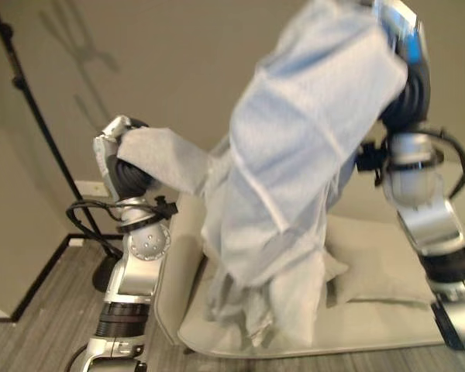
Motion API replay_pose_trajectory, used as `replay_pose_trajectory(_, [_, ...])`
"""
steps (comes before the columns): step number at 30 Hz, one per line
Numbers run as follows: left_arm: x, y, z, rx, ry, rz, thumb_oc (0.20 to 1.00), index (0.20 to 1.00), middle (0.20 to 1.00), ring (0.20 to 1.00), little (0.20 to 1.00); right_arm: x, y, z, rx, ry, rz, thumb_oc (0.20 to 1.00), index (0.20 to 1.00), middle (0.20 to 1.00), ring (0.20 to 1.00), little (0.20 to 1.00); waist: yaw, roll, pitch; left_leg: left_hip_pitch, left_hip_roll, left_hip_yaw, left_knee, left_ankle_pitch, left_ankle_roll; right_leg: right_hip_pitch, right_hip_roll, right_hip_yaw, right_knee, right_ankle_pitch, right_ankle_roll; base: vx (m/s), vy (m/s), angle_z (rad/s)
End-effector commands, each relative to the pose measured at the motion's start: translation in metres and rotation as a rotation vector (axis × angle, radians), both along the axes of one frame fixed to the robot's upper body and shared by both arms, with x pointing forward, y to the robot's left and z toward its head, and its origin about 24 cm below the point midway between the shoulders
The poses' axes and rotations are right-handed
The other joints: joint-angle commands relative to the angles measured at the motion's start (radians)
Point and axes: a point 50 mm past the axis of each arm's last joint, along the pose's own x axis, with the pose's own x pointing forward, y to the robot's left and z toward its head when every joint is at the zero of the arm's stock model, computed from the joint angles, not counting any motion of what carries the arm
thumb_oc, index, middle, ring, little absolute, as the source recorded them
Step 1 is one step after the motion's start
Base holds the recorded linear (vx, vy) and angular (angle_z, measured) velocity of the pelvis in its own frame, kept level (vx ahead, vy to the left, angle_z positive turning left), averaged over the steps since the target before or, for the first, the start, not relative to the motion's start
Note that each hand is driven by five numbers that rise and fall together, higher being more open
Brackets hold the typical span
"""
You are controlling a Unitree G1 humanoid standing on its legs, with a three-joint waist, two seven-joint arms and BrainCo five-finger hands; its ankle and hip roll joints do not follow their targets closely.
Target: Hang the clothes on the sofa on the clothes rack.
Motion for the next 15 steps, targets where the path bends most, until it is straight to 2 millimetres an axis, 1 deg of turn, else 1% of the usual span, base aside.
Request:
replay_pose_trajectory(1, [0.0,-0.015,0.023,0.038,-0.104,-0.088,0.2,0.2,0.2,0.2,0.2,-0.014,-0.001,0.021,0.044,-0.092,0.066,0.2,0.2,0.2,0.2,0.2,0.037,-0.034,0.036,0.154,-0.023,0.068,-0.19,0.13,-0.003,0.088,-0.074,-0.032,-0.141,0.035,0.091,0.13,0.151,-0.69])
replay_pose_trajectory(2, [-0.001,-0.018,0.025,0.036,-0.109,-0.113,0.2,0.2,0.2,0.2,0.2,-0.014,-0.003,0.018,0.043,-0.081,0.058,0.2,0.2,0.2,0.2,0.2,0.044,-0.036,0.035,0.11,0.006,0.095,-0.216,0.125,-0.004,0.119,-0.085,-0.031,-0.152,0.032,0.1,0.07,0.113,-0.33])
replay_pose_trajectory(3, [0.0,-0.019,0.024,0.036,-0.108,-0.115,0.2,0.2,0.2,0.2,0.2,-0.014,-0.004,0.017,0.043,-0.08,0.057,0.2,0.2,0.2,0.2,0.2,0.046,-0.037,0.034,0.109,0.006,0.095,-0.216,0.125,-0.003,0.119,-0.085,-0.031,-0.154,0.033,0.1,0.17,0.05,-0.13])
replay_pose_trajectory(4, [0.001,-0.022,0.026,0.034,-0.109,-0.133,0.2,0.2,0.2,0.2,0.2,-0.014,-0.006,0.014,0.042,-0.068,0.047,0.2,0.2,0.2,0.2,0.2,0.04,-0.038,0.033,0.093,0.043,0.105,-0.237,0.109,-0.024,0.142,-0.085,-0.012,-0.157,0.017,0.107,0.17,0.171,0.09])
replay_pose_trajectory(5, [0.004,-0.029,0.027,0.019,-0.102,-0.172,0.2,0.2,0.2,0.2,0.2,-0.014,-0.006,0.009,0.029,-0.051,0.045,0.2,0.2,0.2,0.2,0.2,0.018,-0.03,0.03,0.105,0.113,0.168,-0.38,0.105,-0.022,0.153,-0.095,-0.023,-0.143,0.006,0.125,0.17,0.168,0.14])
replay_pose_trajectory(6, [0.004,-0.029,0.027,0.017,-0.1,-0.174,0.2,0.2,0.2,0.2,0.2,-0.014,-0.006,0.009,0.027,-0.049,0.045,0.2,0.2,0.2,0.2,0.2,0.02,-0.032,0.03,0.117,0.106,0.176,-0.4,0.111,-0.019,0.151,-0.1,-0.022,-0.138,0.006,0.126,0.11,0.367,0.29])
replay_pose_trajectory(7, [0.007,-0.032,0.027,-0.005,-0.092,-0.19,0.2,0.2,0.2,0.2,0.2,-0.016,-0.004,0.007,0.003,-0.039,0.059,0.2,0.2,0.2,0.2,0.2,-0.002,-0.022,0.024,0.17,0.119,0.195,-0.587,0.117,-0.008,0.141,-0.127,-0.023,-0.112,-0.001,0.148,0.04,0.207,0.36])
replay_pose_trajectory(8, [0.007,-0.032,0.027,-0.005,-0.092,-0.19,0.2,0.2,0.2,0.2,0.2,-0.016,-0.004,0.007,0.002,-0.039,0.059,0.2,0.2,0.2,0.2,0.2,-0.001,-0.024,0.025,0.177,0.113,0.2,-0.598,0.122,-0.007,0.14,-0.132,-0.022,-0.11,-0.001,0.149,0.11,0.481,0.43])
replay_pose_trajectory(9, [0.011,-0.039,0.03,-0.029,-0.102,-0.222,0.2,0.2,0.2,0.2,0.2,-0.016,-0.001,0.003,-0.03,-0.025,0.062,0.2,0.2,0.2,0.2,0.2,-0.03,-0.009,0.017,0.216,0.144,0.179,-0.75,0.155,-0.014,0.136,-0.161,-0.008,-0.076,-0.023,0.175,0.07,0.267,0.26])
replay_pose_trajectory(10, [0.011,-0.039,0.03,-0.031,-0.102,-0.222,0.2,0.2,0.2,0.2,0.2,-0.016,-0.001,0.003,-0.033,-0.025,0.063,0.2,0.2,0.2,0.2,0.2,-0.031,-0.008,0.018,0.225,0.14,0.181,-0.768,0.166,-0.015,0.133,-0.163,-0.009,-0.069,-0.025,0.176,0.11,0.396,0.11])
replay_pose_trajectory(11, [0.012,-0.041,0.031,-0.036,-0.102,-0.233,0.2,0.2,0.2,0.2,0.2,-0.015,0.001,0.002,-0.042,-0.018,0.068,0.2,0.2,0.2,0.2,0.2,-0.041,-0.003,0.014,0.243,0.155,0.163,-0.819,0.184,-0.019,0.131,-0.175,0.003,-0.056,-0.031,0.187,0.04,0.287,-0.05])
replay_pose_trajectory(12, [0.014,-0.045,0.032,-0.046,-0.108,-0.251,0.2,0.2,0.2,0.2,0.2,-0.015,0.005,0.0,-0.06,-0.013,0.08,0.2,0.2,0.2,0.2,0.2,-0.054,0.011,0.012,0.274,0.175,0.157,-0.901,0.252,-0.024,0.113,-0.195,0.006,-0.028,-0.029,0.199,0.09,0.478,-0.14])
replay_pose_trajectory(13, [0.017,-0.05,0.033,-0.056,-0.112,-0.274,0.2,0.2,0.2,0.2,0.2,-0.015,0.008,-0.002,-0.076,-0.004,0.09,0.2,0.2,0.2,0.2,0.2,-0.064,0.022,0.009,0.3,0.204,0.123,-0.941,0.302,-0.045,0.103,-0.22,0.028,0.002,-0.038,0.213,0.11,0.752,-0.25])
replay_pose_trajectory(14, [0.019,-0.055,0.038,-0.061,-0.132,-0.294,0.2,0.2,0.2,0.2,0.2,-0.012,0.011,-0.002,-0.089,0.006,0.098,0.2,0.2,0.2,0.2,0.2,-0.081,0.041,0.004,0.355,0.258,0.041,-0.97,0.38,-0.079,0.068,-0.277,0.065,0.065,-0.033,0.243,0.1,0.589,-0.29])
replay_pose_trajectory(15, [0.019,-0.055,0.039,-0.061,-0.134,-0.294,0.2,0.2,0.2,0.2,0.2,-0.012,0.011,-0.002,-0.09,0.004,0.098,0.2,0.2,0.2,0.2,0.2,-0.081,0.043,0.006,0.354,0.259,0.041,-0.974,0.387,-0.078,0.062,-0.275,0.066,0.07,-0.032,0.242,0.08,0.628,-0.43])
